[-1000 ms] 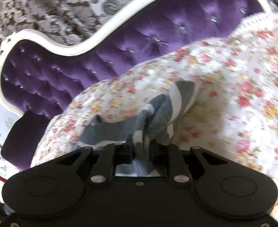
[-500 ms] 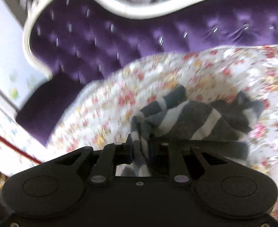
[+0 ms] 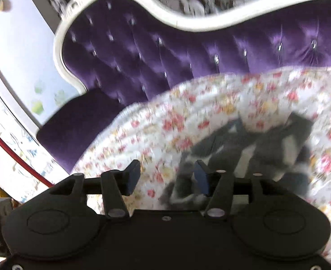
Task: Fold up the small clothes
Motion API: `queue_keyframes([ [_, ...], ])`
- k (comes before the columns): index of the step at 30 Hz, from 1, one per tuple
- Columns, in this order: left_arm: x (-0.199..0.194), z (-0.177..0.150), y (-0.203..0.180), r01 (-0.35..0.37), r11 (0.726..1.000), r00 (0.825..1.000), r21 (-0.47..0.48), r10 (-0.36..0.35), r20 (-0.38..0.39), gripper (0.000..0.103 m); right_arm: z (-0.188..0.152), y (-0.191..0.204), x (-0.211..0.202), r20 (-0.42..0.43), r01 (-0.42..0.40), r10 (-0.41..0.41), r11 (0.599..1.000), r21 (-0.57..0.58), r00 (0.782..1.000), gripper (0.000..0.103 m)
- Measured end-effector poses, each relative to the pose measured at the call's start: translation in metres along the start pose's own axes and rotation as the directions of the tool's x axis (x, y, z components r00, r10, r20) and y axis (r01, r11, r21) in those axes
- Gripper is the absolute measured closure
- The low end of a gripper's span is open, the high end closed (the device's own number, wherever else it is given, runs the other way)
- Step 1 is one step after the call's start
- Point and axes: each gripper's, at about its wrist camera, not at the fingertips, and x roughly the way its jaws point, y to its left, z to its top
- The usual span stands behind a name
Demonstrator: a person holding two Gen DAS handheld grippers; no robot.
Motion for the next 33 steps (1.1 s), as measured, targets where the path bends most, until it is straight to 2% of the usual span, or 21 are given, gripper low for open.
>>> queue_keyframes([
  [5, -0.001, 0.022, -0.013, 0.022, 1.000, 0.999, 0.022, -0.023, 0.026, 0.002, -0.008, -0.011, -0.025, 0.040, 0.057, -0.055, 0.998, -0.041, 0.998, 0.037],
  [11, 0.009, 0.049, -0.047, 0.051, 0.995, 0.998, 0.087, -0.054, 0.037, 0.002, -0.042, -0.012, -0.036, 0.041, 0.123, -0.118, 0.981, -0.149, 0.992, 0.037],
  [15, 0.021, 0.063, -0.074, 0.059, 0.983, 0.997, 0.171, -0.066, 0.038, 0.002, -0.064, -0.001, -0.042, 0.065, 0.116, -0.103, 0.961, -0.249, 0.993, 0.037],
  [18, 0.031, 0.067, -0.089, 0.061, 0.972, 0.998, 0.226, -0.067, 0.020, 0.002, -0.077, 0.010, -0.043, 0.077, 0.081, -0.060, 0.943, -0.324, 0.995, 0.037],
  [21, 0.042, 0.069, -0.102, 0.073, 0.958, 0.997, 0.278, -0.074, -0.004, 0.002, -0.087, 0.022, -0.039, 0.078, 0.050, -0.020, 0.911, -0.409, 0.997, 0.037],
  [26, 0.066, 0.067, -0.112, 0.069, 0.936, 0.997, 0.344, -0.049, -0.067, 0.002, -0.103, 0.036, -0.021, 0.070, 0.052, -0.019, 0.862, -0.505, 0.997, 0.038],
  [27, 0.071, 0.067, -0.113, 0.072, 0.934, 0.996, 0.349, -0.047, -0.079, 0.003, -0.105, 0.039, -0.018, 0.075, 0.064, -0.030, 0.852, -0.520, 0.997, 0.039],
  [29, 0.078, 0.068, -0.113, 0.077, 0.933, 0.994, 0.353, -0.046, -0.096, 0.003, -0.106, 0.044, -0.012, 0.072, 0.067, -0.032, 0.829, -0.556, 0.997, 0.062],
  [30, 0.082, 0.069, -0.113, 0.075, 0.929, 0.994, 0.362, -0.041, -0.102, 0.005, -0.106, 0.045, -0.010, 0.067, 0.067, -0.036, 0.827, -0.559, 0.997, 0.080],
  [32, 0.087, 0.070, -0.116, 0.077, 0.920, 0.994, 0.384, -0.040, -0.104, 0.015, -0.104, 0.047, -0.007, 0.062, 0.066, -0.038, 0.829, -0.556, 0.997, 0.081],
  [33, 0.091, 0.071, -0.118, 0.077, 0.916, 0.993, 0.395, -0.036, -0.109, 0.017, -0.103, 0.047, -0.006, 0.063, 0.062, -0.032, 0.829, -0.555, 0.998, 0.081],
])
